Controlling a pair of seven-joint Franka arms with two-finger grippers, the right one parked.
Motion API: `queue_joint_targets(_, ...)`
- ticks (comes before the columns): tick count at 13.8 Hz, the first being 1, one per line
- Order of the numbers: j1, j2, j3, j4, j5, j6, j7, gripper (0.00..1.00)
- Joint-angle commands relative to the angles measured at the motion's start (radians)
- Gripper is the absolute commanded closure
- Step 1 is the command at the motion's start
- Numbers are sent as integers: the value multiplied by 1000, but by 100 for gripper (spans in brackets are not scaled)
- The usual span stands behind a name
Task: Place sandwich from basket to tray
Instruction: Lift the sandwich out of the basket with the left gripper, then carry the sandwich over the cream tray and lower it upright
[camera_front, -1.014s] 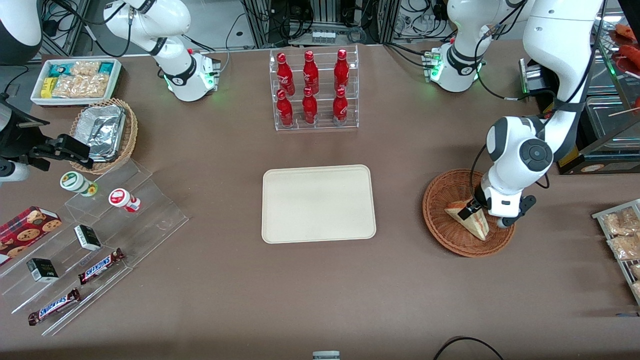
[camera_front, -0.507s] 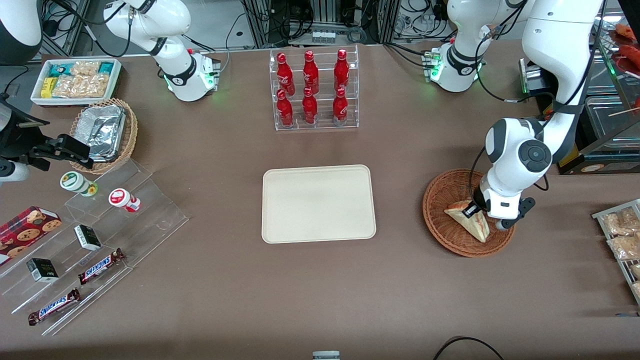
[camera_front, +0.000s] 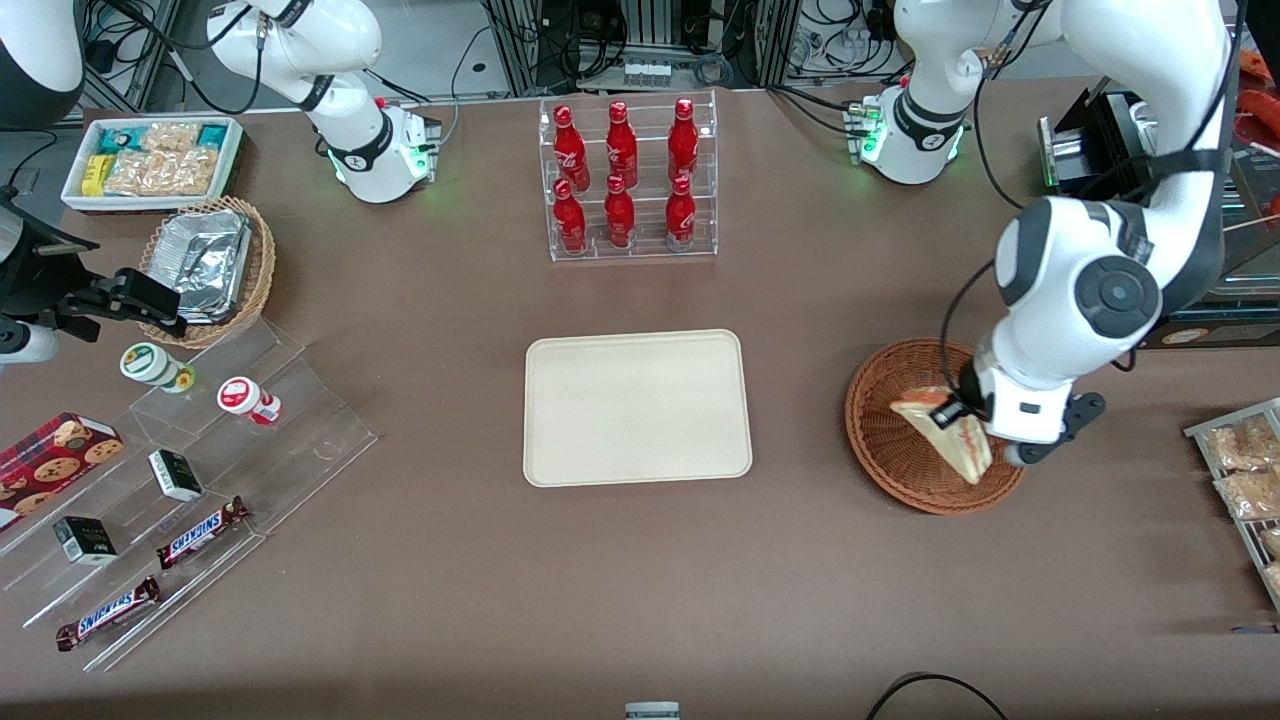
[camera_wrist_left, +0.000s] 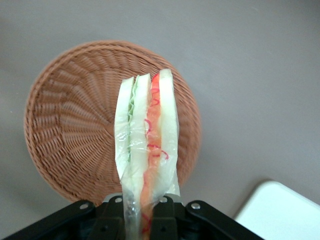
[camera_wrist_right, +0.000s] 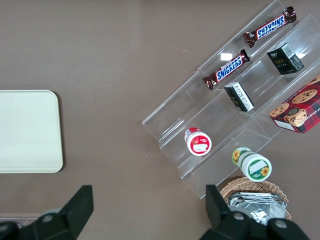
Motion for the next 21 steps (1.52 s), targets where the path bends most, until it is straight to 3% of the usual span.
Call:
queue_joint_targets(1,-100,24,4,61,22,-42,35,100)
queue_joint_targets(6,-286,59,-10,73,19,-39,43,100)
queue_joint_targets(12,-485,316,-10,303,16,-33,26,99)
queue_joint_targets(21,-593,516,-12,444,22,17,-52,98)
